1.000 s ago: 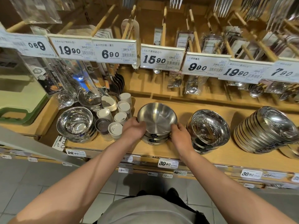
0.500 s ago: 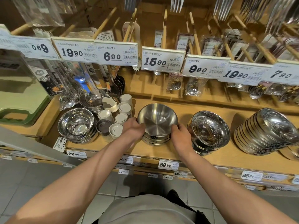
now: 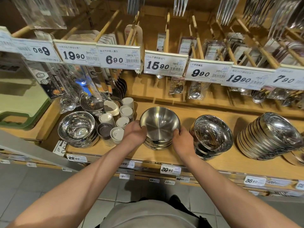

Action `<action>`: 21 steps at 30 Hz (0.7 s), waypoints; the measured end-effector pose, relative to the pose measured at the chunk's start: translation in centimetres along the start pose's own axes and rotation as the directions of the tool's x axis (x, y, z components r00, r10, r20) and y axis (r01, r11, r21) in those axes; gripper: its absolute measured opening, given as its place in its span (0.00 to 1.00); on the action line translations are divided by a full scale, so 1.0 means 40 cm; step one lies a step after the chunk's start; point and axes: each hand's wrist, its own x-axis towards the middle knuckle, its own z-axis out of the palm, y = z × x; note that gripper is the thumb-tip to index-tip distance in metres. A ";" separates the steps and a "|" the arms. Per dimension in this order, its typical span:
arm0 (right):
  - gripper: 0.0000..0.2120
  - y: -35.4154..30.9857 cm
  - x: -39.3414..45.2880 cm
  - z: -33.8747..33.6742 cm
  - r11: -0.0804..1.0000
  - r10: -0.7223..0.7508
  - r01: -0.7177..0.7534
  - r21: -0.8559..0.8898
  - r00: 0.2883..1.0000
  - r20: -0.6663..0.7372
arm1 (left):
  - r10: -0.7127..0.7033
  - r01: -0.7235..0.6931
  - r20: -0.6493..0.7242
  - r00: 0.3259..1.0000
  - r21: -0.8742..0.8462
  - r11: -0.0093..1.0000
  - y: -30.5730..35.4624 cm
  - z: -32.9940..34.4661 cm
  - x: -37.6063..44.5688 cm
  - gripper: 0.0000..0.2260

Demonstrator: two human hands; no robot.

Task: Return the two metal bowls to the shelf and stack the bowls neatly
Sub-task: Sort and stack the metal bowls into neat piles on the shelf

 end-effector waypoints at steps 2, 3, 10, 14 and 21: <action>0.14 -0.002 0.002 0.000 1.000 -0.003 0.003 -0.011 1.000 -0.003 | 0.010 -0.009 -0.007 1.000 0.021 1.000 -0.001 0.001 0.003 0.09; 0.14 -0.002 0.003 0.000 1.000 0.001 -0.001 -0.011 1.000 -0.002 | 0.010 -0.009 -0.010 1.000 0.026 1.000 -0.001 0.001 0.004 0.10; 0.15 -0.006 0.007 -0.006 1.000 0.018 -0.018 -0.012 1.000 0.025 | -0.010 0.010 -0.001 1.000 0.025 1.000 0.004 -0.001 0.007 0.09; 0.15 -0.010 0.007 -0.005 0.999 0.034 -0.034 -0.006 0.999 0.031 | -0.003 0.003 0.000 1.000 0.009 1.000 0.006 -0.006 0.006 0.10; 0.16 -0.019 -0.001 -0.014 0.998 0.059 -0.059 0.007 0.997 0.056 | 0.026 -0.026 0.018 0.999 -0.038 0.999 -0.002 -0.013 -0.003 0.12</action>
